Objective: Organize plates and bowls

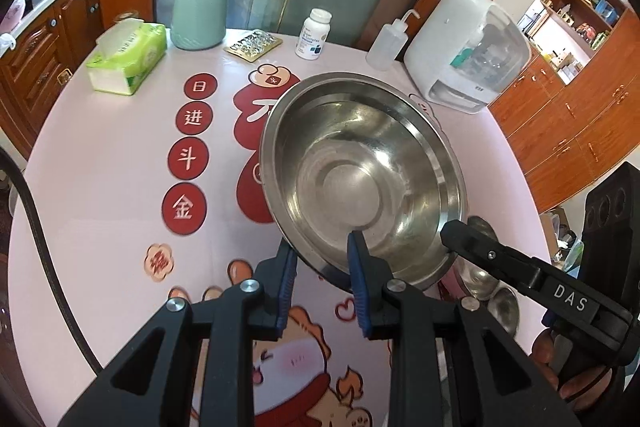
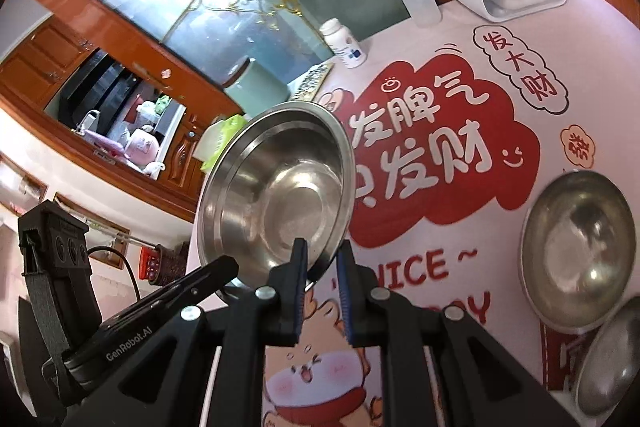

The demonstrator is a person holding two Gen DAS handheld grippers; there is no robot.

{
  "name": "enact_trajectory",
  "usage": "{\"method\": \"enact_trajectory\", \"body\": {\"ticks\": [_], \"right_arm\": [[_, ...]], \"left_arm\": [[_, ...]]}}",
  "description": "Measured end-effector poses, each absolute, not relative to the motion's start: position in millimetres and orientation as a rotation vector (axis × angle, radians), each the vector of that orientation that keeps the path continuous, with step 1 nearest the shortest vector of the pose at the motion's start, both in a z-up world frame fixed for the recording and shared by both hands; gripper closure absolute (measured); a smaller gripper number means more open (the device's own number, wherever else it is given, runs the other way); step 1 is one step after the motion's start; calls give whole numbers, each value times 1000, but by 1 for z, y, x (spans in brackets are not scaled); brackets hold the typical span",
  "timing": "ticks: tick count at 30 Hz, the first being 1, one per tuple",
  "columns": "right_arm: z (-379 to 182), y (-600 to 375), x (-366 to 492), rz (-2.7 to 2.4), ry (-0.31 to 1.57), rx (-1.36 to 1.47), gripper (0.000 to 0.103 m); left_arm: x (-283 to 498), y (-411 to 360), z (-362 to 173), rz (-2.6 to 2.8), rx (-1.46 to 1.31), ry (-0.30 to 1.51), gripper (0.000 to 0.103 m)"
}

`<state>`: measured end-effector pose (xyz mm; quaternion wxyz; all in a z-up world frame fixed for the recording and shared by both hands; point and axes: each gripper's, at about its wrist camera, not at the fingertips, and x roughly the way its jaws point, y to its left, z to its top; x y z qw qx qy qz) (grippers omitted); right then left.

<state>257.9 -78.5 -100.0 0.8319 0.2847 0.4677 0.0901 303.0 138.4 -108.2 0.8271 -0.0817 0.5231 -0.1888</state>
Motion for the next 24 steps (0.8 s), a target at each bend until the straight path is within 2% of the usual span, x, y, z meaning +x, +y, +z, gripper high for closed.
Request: {"method": "enact_trajectory", "body": {"ticks": [12,24], "right_arm": [[-72,-50,189,207,970,543,89],[-84,-25,129,208,1024,546,89]], "left_arm": [[225,170,-82,-415,-193,1068,79],[164,200,-97,-462,-210,1101,78]]}}
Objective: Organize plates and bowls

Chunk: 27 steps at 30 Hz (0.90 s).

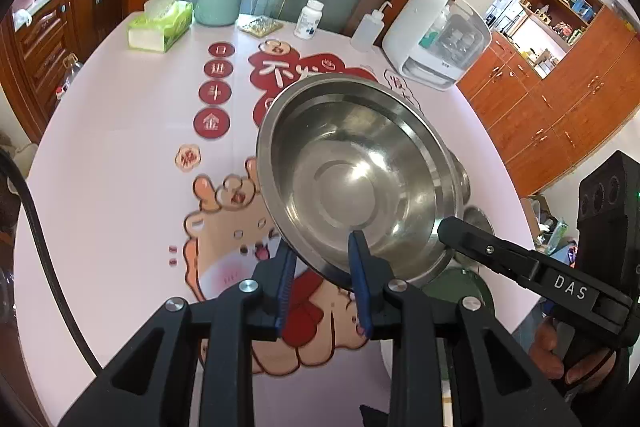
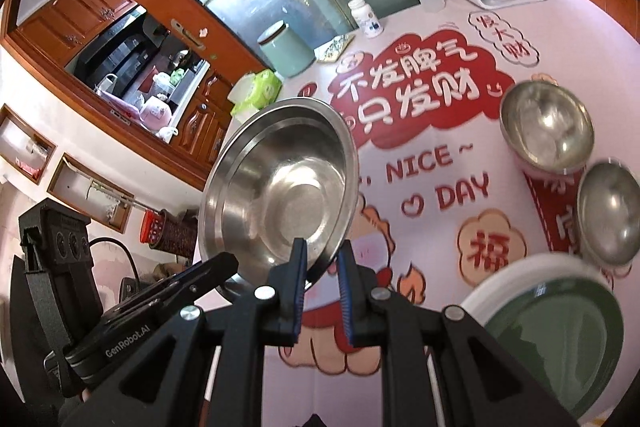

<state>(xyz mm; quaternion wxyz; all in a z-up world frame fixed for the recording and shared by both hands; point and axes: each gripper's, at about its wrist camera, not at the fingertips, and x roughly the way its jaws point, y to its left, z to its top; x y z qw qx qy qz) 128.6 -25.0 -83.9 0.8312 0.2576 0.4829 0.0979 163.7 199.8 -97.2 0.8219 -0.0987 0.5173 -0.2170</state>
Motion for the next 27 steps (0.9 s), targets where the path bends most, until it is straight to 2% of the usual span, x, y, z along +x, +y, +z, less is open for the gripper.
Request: {"method": "enact_trajectory", "body": {"ticks": [14,27], "right_arm": [[-119,-12,81,168,1146,540,88],[-167,-8,54,164,1333,571,88]], "left_arm": [[115,210,-136,-513,-191,1190,78],[81,211,-176,-527,-151,1320,78]]}}
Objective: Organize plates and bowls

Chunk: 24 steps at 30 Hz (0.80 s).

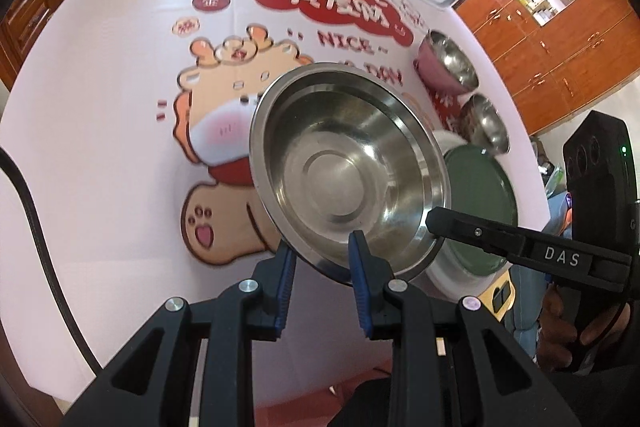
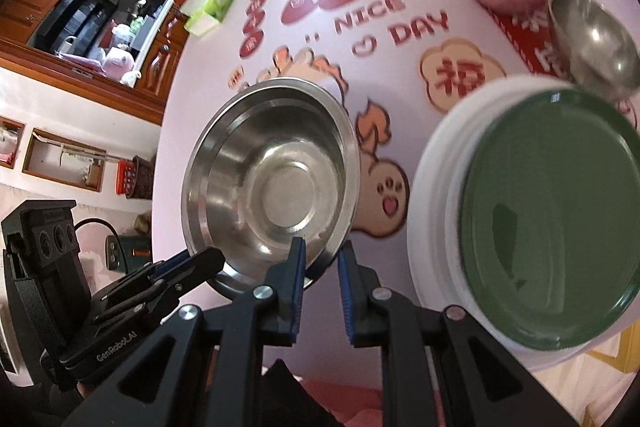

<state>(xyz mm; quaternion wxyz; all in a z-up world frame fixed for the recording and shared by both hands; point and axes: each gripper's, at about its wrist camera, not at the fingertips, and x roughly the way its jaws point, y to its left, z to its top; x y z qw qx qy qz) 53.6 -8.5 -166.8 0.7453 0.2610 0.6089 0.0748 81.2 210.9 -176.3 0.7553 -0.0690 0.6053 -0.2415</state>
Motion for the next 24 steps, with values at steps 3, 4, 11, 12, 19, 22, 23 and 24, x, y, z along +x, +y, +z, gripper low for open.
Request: {"method": "enact_trajectory", "body": {"ticks": [3,4,11,12,19,22,23,24], "right_arm": [[-174,-8,48,166,1366,586,88],[-177,-8,46,169,1380,591,88],[-187,-9,41,182,1440,603,87],[-188,-9,41,183,1447,601,87],[-195,-13,35,183,1494,590,87],[-197,-14,32,182,1503,590,87],[-198,-15,31,182,1505,592,87],[-199,-16,30,183,1508,593,87]], "left_arm": [[76,211,-184,-523,-146,1350,78],[74,210,-186,-521,-140,1359,78],[66,210,-195,-510,-126,1398,78],[65,210,-196,-507,-126,1403,78],[60,206,-204,-510,-110,1443,78],[58,202,-205,-513,-97,1453,78],[58,201,-205,-513,-97,1456,78],[58,201,-206,-513,-95,1460,78]]}}
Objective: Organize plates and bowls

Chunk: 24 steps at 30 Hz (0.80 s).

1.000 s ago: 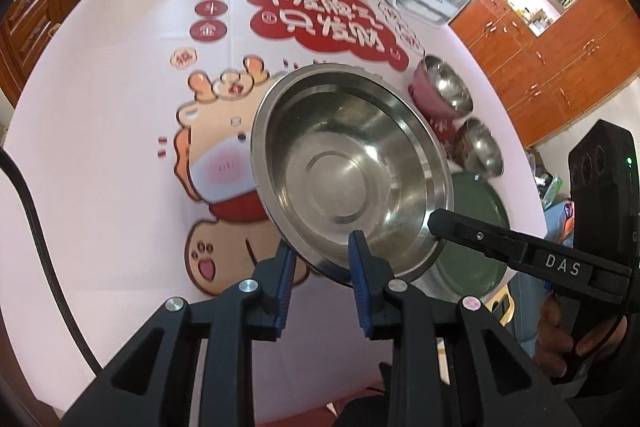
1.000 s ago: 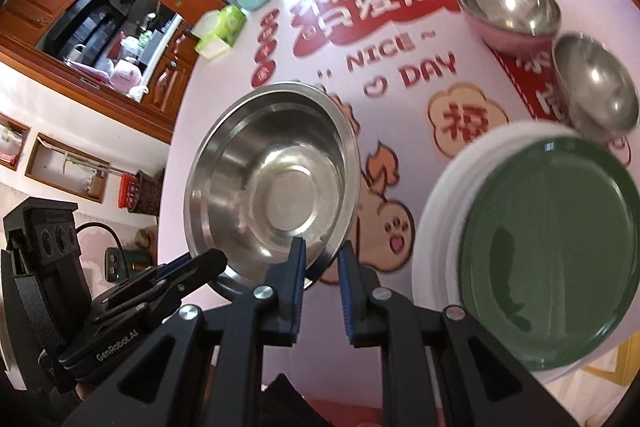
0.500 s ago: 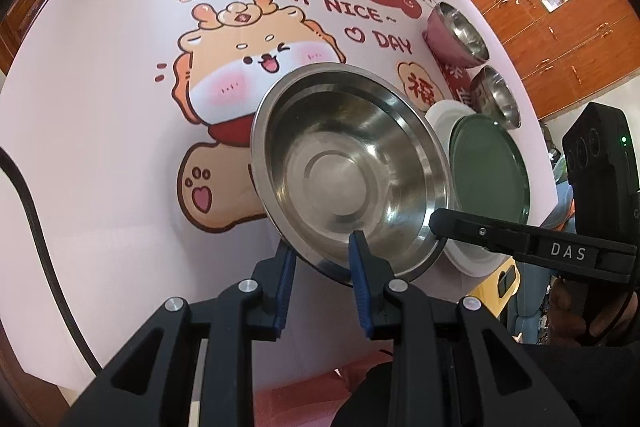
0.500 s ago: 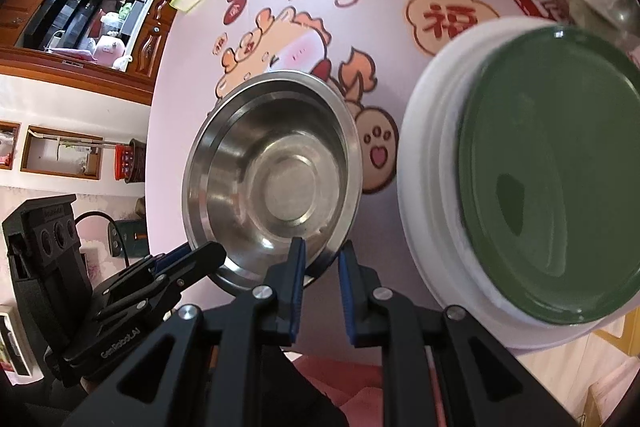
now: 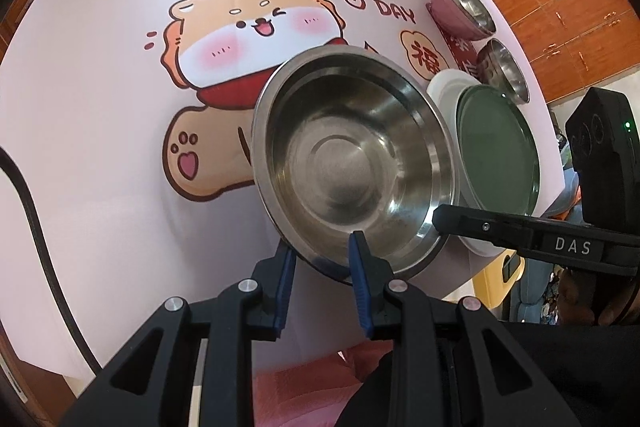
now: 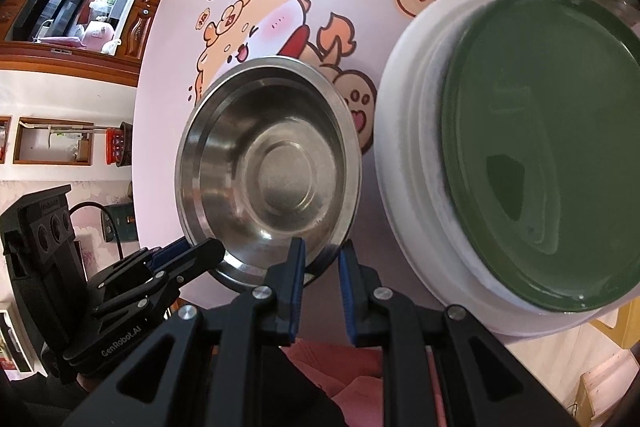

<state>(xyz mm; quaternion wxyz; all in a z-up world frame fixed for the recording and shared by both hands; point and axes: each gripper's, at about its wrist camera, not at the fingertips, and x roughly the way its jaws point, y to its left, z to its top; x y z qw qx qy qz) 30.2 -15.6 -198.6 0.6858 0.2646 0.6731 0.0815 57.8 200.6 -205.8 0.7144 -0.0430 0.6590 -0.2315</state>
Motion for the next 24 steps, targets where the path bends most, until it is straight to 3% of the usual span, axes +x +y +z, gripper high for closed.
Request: {"method": "enact_trajectory", "body": {"ticks": [10,15,19,23,24], "right_arm": [[-200,-14,29,220,1510,591,85],[-195,-14,30,242,1502,565,84],[-192,-15,31,261,1504,542,73],[-186,-16,31,295,1498,510,72],[-183,-16,31,304,1494,489,71]], "left_arm": [[54,196,-208,-476,-81,1473,78],[53,197,-209,-439,-70,1475,71],[53,203,-203,-398,-91,1446,66],[55,216,-195,-334,-139,1417,49],[55,221,-193,-318,-158,1410,49]]}}
